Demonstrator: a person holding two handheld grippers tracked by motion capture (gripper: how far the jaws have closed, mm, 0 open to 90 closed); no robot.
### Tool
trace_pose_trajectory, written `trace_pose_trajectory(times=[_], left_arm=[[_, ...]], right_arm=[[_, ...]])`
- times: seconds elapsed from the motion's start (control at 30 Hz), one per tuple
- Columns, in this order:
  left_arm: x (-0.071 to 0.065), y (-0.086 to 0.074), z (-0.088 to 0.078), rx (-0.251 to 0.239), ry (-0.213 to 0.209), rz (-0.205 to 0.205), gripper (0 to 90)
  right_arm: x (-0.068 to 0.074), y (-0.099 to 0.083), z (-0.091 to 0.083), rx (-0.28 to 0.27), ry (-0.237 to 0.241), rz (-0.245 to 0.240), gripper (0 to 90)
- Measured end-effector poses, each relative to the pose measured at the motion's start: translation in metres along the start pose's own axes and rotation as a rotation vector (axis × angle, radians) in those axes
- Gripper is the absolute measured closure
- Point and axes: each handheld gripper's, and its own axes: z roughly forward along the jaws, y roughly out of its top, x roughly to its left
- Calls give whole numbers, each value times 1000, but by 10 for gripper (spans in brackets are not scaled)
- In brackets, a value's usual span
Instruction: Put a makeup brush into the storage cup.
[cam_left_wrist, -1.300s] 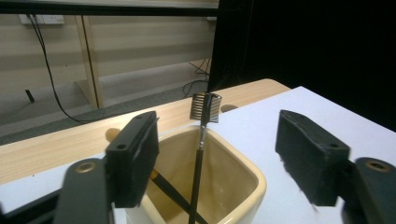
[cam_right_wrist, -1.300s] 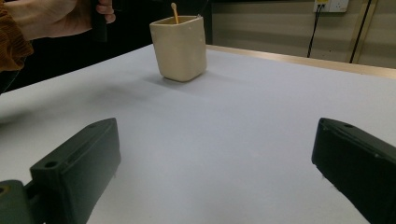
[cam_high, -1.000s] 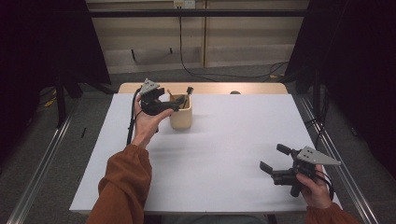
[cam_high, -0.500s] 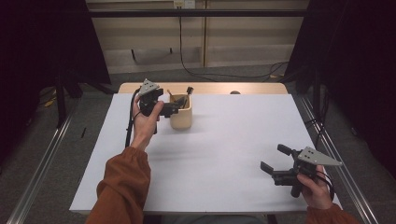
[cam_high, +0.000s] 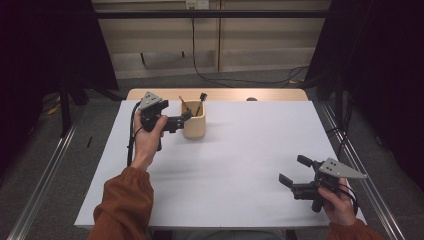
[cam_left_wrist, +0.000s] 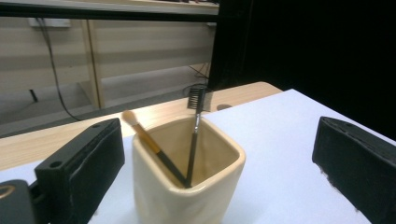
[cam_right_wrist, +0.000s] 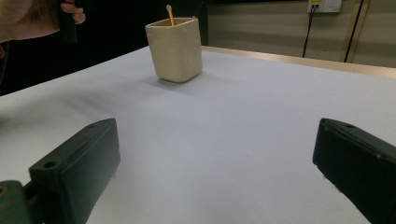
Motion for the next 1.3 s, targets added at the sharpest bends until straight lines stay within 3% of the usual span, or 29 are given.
trace_pose_trajectory(times=[0.3,0.73,1.07,1.3], left_arm=[[0,-10,-22,-6,-6,-14,22],[-10,-21,-54,-35,-19,9,22],[-14,-40,-80,-23,2,30,20],[-17,-50,-96,-31,17,14,19]], right_arm=[[0,0,2,0,6,3,2],[-2,0,3,-2,3,13,2],[-3,0,3,1,4,14,3],[-3,0,4,-1,4,10,4]])
